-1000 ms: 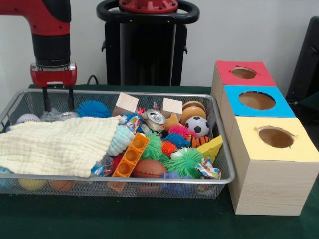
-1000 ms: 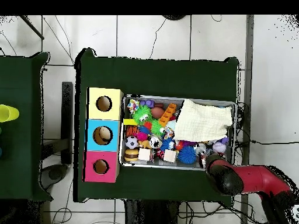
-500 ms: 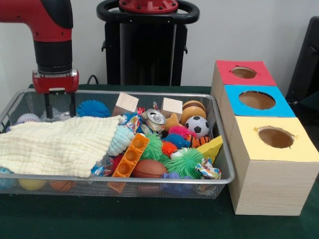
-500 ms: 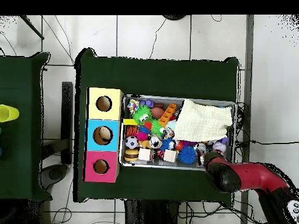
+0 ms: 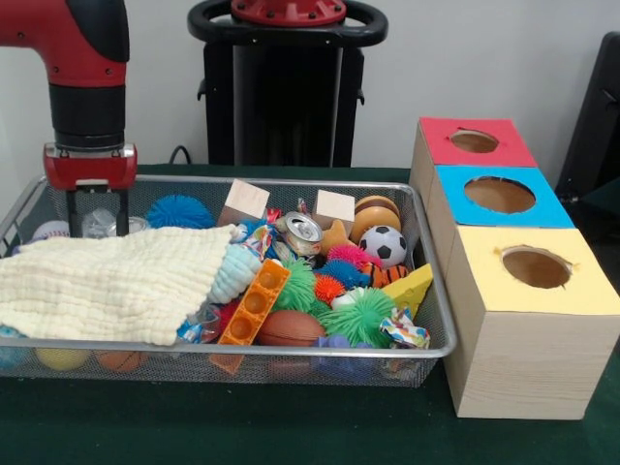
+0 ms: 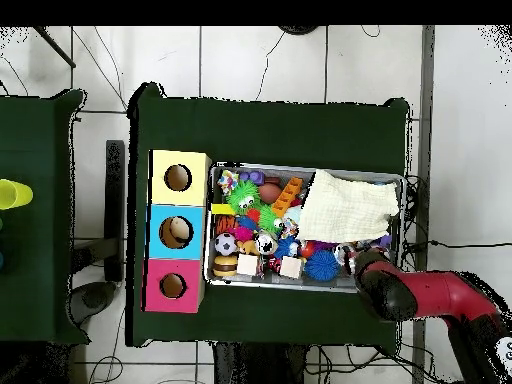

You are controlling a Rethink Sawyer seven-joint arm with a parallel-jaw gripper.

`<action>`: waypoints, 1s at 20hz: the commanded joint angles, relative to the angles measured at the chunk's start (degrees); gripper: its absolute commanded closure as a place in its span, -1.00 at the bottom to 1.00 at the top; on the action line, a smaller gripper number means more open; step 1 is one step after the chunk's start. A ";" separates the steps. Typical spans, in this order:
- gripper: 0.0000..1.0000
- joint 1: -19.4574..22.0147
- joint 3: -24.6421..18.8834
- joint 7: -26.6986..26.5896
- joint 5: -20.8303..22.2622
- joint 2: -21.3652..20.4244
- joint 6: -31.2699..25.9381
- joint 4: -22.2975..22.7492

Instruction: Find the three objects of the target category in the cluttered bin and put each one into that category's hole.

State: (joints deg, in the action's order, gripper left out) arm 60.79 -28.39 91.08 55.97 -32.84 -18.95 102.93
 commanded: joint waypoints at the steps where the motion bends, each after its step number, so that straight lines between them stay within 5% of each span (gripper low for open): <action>1: -1.00 0.39 -0.90 -5.81 3.22 -2.45 -0.46 -3.97; 20: -1.00 1.24 -0.23 -11.98 1.68 2.33 -9.17 -2.95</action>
State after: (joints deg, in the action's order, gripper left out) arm 61.58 -28.03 91.08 55.98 -33.78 -20.27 102.93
